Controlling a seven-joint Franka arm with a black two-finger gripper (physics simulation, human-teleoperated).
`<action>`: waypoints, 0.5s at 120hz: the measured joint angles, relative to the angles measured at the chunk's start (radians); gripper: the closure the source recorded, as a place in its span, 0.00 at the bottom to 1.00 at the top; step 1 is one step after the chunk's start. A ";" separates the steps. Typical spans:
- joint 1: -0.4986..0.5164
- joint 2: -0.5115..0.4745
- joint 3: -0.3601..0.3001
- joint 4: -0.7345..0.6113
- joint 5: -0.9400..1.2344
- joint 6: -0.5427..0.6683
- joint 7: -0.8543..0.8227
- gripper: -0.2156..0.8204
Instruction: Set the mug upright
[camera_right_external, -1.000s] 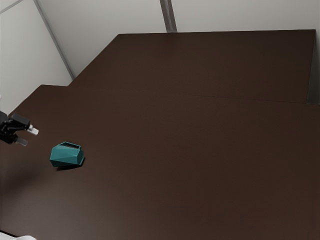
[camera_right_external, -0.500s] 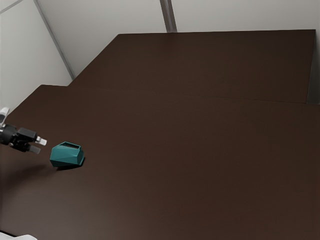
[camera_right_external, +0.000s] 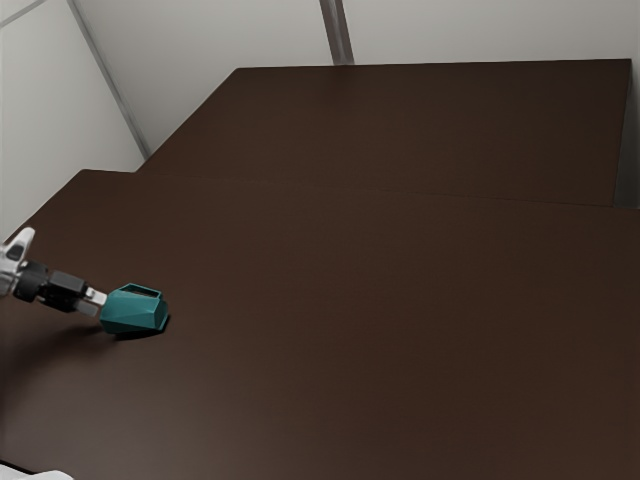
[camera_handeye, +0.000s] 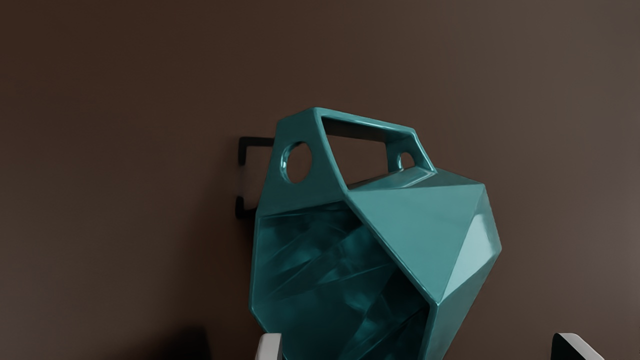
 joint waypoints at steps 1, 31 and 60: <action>0.000 0.001 0.000 -0.001 -0.001 0.000 0.002 0.23; -0.018 0.020 0.000 -0.006 -0.046 -0.007 0.045 0.23; -0.040 0.031 -0.007 -0.004 -0.060 -0.018 0.038 0.23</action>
